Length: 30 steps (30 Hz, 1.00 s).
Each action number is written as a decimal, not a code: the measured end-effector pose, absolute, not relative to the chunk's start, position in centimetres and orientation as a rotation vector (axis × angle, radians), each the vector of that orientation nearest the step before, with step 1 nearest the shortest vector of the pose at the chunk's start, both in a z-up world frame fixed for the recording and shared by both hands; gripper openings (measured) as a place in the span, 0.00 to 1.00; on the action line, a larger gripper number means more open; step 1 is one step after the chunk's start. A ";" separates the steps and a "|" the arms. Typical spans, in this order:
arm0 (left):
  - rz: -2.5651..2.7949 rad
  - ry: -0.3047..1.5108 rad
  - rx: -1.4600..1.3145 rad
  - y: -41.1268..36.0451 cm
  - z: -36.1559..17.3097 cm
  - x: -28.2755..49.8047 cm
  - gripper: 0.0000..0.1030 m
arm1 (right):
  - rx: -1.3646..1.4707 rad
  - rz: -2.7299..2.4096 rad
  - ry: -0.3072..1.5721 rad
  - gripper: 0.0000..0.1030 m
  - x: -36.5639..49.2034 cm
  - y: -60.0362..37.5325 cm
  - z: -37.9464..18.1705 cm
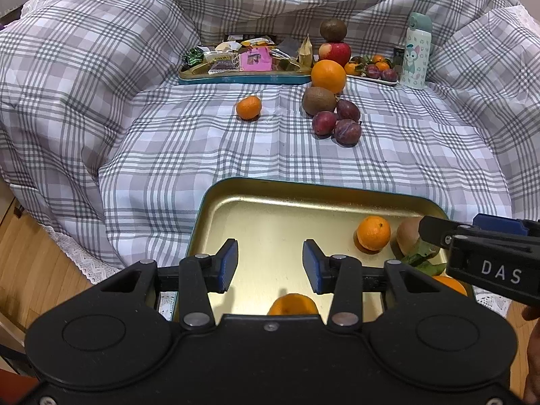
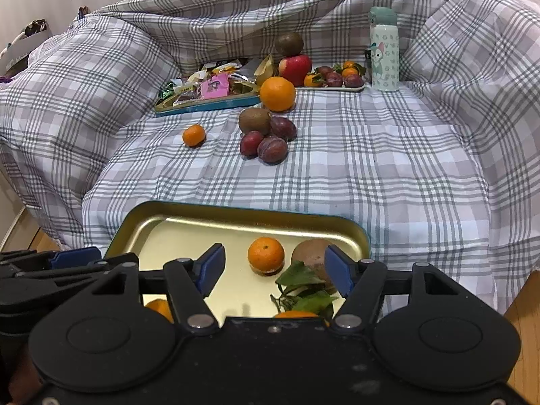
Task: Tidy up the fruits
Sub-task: 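Withdraw both open grippers from the tray back toward the loose fruit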
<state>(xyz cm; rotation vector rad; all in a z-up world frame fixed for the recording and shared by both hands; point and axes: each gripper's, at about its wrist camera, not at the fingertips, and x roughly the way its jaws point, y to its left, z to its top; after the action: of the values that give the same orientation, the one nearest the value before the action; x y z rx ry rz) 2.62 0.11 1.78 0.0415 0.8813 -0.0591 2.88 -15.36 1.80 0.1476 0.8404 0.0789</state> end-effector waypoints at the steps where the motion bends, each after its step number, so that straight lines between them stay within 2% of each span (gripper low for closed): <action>1: -0.058 0.881 0.041 0.1 1.8 2.7 0.49 | 0.148 0.076 0.835 0.66 2.9 -15.3 1.8; 8: -0.049 0.886 0.045 0.2 1.7 3.6 0.49 | 0.208 0.081 0.828 0.60 3.9 -15.4 1.8; 30: -0.041 0.924 0.061 0.3 0.8 8.4 0.49 | 0.096 0.074 0.872 0.56 8.9 -14.0 0.7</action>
<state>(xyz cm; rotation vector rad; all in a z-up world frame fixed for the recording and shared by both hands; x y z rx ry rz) 8.41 0.34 0.80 0.0610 0.9239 -0.0414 8.85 -14.03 0.72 0.0957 0.8722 0.0743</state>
